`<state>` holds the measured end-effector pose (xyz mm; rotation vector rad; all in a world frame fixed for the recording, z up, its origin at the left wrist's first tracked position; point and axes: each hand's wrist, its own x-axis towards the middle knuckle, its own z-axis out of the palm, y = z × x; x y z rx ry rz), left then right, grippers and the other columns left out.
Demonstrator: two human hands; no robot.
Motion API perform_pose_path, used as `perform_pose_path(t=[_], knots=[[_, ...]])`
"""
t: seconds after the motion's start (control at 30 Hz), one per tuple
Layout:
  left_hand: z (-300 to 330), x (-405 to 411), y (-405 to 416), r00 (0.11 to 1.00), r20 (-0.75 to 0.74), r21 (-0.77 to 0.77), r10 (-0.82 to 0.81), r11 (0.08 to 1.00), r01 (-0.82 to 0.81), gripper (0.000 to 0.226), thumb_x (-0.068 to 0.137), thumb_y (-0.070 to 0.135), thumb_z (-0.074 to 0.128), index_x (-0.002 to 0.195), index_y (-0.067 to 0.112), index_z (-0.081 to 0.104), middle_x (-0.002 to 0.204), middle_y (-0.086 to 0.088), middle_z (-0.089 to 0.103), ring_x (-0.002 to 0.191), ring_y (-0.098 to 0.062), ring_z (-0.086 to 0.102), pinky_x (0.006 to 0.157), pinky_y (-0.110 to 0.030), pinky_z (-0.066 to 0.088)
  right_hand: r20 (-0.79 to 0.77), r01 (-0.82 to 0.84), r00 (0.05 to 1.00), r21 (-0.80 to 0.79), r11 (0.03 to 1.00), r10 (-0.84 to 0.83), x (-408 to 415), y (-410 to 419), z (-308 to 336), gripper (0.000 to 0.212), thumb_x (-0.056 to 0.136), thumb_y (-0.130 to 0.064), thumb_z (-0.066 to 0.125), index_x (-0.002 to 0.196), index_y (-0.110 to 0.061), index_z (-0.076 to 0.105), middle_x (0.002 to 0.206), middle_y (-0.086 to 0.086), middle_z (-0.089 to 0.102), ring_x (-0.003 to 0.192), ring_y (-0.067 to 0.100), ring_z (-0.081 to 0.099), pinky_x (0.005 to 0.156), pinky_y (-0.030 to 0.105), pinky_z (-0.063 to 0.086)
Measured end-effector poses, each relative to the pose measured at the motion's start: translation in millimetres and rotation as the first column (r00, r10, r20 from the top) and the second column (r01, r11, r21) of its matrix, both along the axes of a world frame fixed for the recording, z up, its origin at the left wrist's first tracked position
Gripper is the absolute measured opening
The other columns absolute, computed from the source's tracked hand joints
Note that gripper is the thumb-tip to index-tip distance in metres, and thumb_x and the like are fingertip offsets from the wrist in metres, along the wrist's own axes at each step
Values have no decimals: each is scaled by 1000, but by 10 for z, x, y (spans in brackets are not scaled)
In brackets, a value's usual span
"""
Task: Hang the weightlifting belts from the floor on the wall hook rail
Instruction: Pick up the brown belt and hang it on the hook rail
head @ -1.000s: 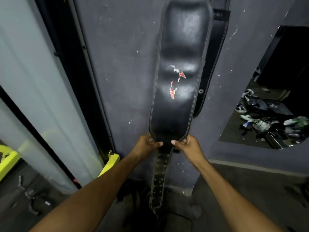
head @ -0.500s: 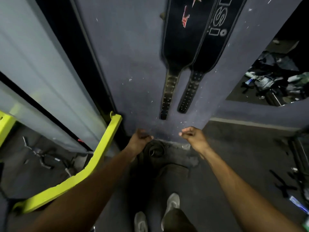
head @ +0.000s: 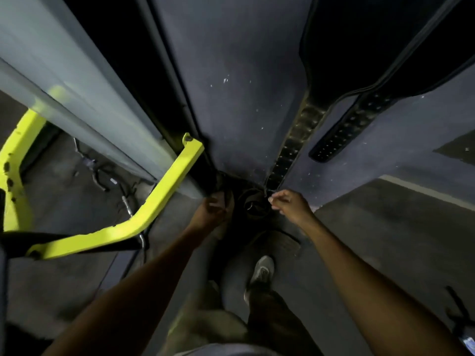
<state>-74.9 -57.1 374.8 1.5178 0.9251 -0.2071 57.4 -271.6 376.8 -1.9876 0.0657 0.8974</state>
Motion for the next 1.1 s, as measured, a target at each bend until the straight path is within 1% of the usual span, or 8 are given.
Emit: perform_pose_path(t=[0.1,0.23,0.37,0.47,0.63,0.8,0.97,1.1], knots=[[-240,63,53,995,-88,-16,36,999,-37,39,90,3,77,118,14,53,111,-20,67,97,-28,64,75,-32,49,-81,-17,997,-1,1000,17,125,149,-233,29,100,-18,70,121,2,67,118,21,74,107,31,74,77,24,53],[-628,172,169,990,-141,-7,25,1000,-26,41,93,6,73,130,7,54,121,-22,69,106,-31,68,78,-33,50,-177,-29,984,-5,1000,28,172,384,-700,33,102,-12,64,127,10,60,129,28,68,117,39,69,71,18,48],[-1252,342,317,978,-209,-35,23,999,-31,38,95,3,71,128,3,54,110,-15,67,82,-12,65,52,-15,49,-250,-14,968,-37,999,5,178,580,-1394,34,104,-7,61,129,15,57,129,31,65,103,32,68,61,7,49],[-1915,505,439,968,-250,-29,-8,1000,0,17,94,8,72,102,16,60,96,-7,67,74,-6,65,60,-26,47,-273,9,962,-75,997,-29,183,716,-2055,33,103,-2,59,128,20,55,114,28,63,80,16,60,52,1,45],[-3251,728,527,938,-340,-9,-73,997,74,41,93,4,73,130,-5,59,134,-26,65,125,-37,63,99,-45,51,-321,17,945,-128,992,-58,159,881,-3451,31,102,-4,62,126,16,58,106,19,64,73,11,61,54,6,46],[-4694,932,566,917,-359,-59,-174,985,164,38,96,7,70,131,0,56,130,-19,65,118,-30,63,83,-28,47,-365,-9,931,-105,994,-30,26,1039,-4909,12,98,-5,68,109,-2,64,100,15,66,61,1,67,52,5,44],[-5940,1056,599,870,-399,63,-289,938,341,51,94,18,74,137,-2,53,135,-23,63,127,-36,60,106,-46,49,-406,-86,913,-79,993,47,-177,1118,-6051,25,96,-8,71,118,4,69,112,28,75,97,30,70,88,37,49],[-6572,1137,536,781,-467,104,-414,851,514,60,94,24,73,145,4,48,143,-20,58,133,-34,55,109,-39,45,-382,-64,924,-74,995,31,-246,1080,-6442,18,96,-14,71,112,-6,73,108,22,78,100,30,74,92,42,52]])
